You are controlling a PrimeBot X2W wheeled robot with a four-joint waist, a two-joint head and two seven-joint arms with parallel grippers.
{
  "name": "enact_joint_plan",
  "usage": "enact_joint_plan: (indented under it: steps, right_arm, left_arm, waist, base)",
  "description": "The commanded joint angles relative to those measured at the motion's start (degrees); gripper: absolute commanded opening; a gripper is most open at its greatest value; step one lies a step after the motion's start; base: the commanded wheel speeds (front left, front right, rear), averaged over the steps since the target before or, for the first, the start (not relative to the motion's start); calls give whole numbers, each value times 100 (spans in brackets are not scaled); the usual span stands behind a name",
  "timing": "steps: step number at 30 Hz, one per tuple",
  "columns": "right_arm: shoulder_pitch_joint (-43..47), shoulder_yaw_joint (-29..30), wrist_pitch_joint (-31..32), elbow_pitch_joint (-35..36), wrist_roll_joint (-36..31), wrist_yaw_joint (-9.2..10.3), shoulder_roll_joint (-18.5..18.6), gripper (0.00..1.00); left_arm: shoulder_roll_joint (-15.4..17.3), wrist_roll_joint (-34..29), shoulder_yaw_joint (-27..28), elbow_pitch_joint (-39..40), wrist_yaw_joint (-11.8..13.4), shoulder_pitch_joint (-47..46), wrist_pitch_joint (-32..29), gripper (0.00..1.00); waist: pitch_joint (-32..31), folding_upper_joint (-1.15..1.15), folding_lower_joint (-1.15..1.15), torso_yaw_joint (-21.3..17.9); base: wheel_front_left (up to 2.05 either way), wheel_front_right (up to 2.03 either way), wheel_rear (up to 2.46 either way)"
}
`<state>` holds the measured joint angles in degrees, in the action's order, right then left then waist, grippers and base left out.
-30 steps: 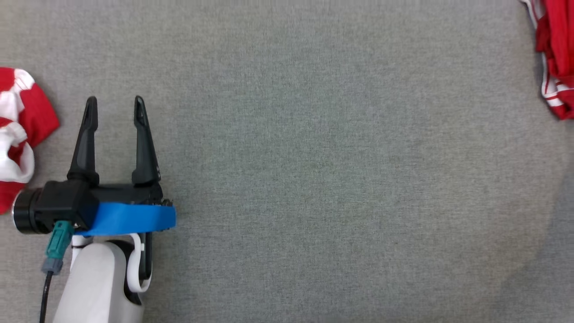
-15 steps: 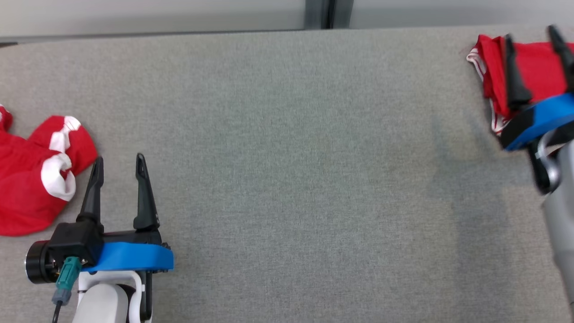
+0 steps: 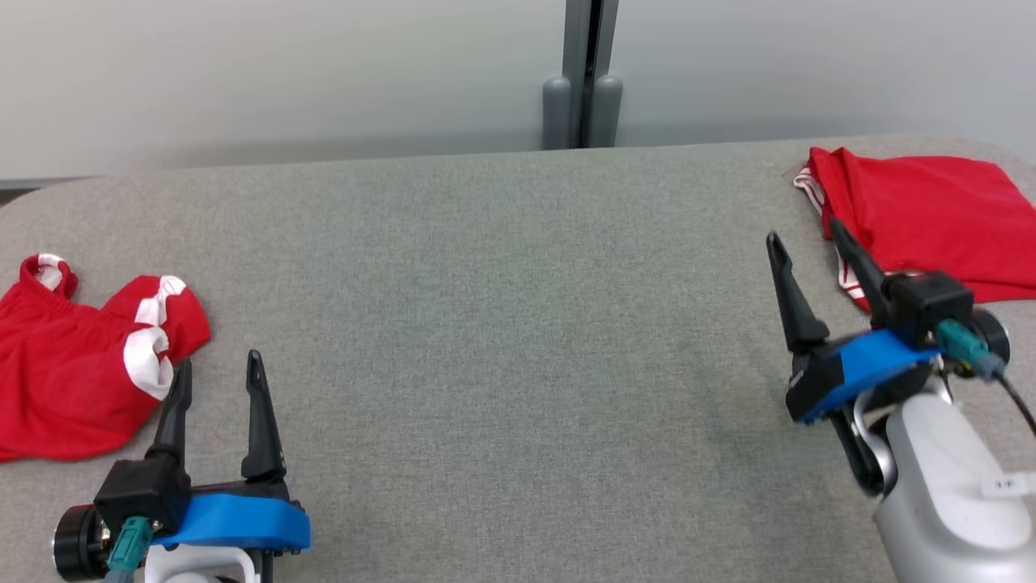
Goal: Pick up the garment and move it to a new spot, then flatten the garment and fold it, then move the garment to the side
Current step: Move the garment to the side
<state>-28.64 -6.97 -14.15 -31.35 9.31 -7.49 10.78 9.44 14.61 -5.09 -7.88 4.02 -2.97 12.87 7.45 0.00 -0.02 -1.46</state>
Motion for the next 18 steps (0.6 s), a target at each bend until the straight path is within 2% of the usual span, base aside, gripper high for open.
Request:
enact_joint_plan:
  steps: [1, 18]
  right_arm:
    - [141, 23, 18, 51, 20, -1, -15, 100]
    - [2123, 712, 740, 1994, -72, -1, -584, 100]
  left_arm:
    - [39, 7, 2, 8, 20, 38, -7, 100]
    - [4, 81, -160, -2, 73, 330, -160, 100]
  waist:
    - [-38, 0, 2, -22]
    - [-480, 0, 2, 72]
  base:
    - [0, 0, 0]
    - [0, 0, 0]
